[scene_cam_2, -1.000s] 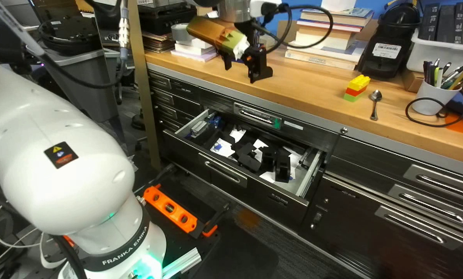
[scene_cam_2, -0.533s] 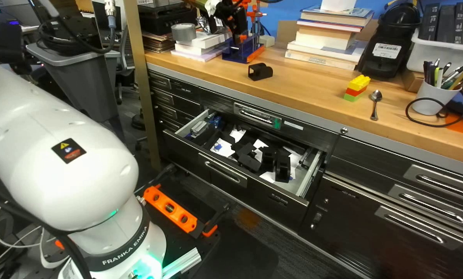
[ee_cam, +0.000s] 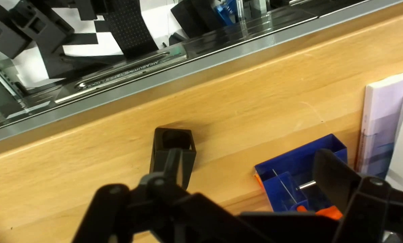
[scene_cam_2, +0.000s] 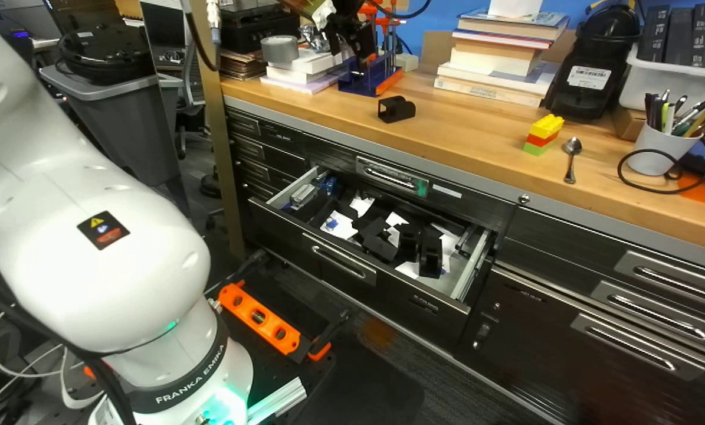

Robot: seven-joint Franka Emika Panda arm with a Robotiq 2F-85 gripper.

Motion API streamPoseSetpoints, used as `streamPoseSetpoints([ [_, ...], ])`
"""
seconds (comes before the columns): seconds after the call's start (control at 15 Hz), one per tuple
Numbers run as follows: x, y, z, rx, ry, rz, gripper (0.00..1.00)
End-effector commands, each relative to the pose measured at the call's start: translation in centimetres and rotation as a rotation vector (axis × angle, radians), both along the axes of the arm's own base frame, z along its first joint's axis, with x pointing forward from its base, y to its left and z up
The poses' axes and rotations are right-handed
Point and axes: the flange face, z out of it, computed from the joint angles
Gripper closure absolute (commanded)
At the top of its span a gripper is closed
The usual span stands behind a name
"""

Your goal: Place the two black objects inside the open drawer then push the drawer closed

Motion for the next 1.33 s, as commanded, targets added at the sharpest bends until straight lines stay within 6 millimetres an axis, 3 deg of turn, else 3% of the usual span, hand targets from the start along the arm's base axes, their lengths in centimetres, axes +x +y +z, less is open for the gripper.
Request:
streamPoseSetpoints([
  [0.0, 4.6, 0.5, -0.4, -0.022, -0.002, -0.091, 0.0],
  [0.33, 9.8, -0.9, -1.8, -0.136, 0.001, -0.229, 0.0],
  [0.73, 14.1, -3.9, -4.8, -0.181, 0.114, -0.305, 0.0],
  [1.0, 15.6, -4.8, -7.3, -0.148, 0.194, -0.272, 0.0],
  [1.27, 15.3, -5.4, -9.4, -0.109, 0.279, -0.21, 0.0],
])
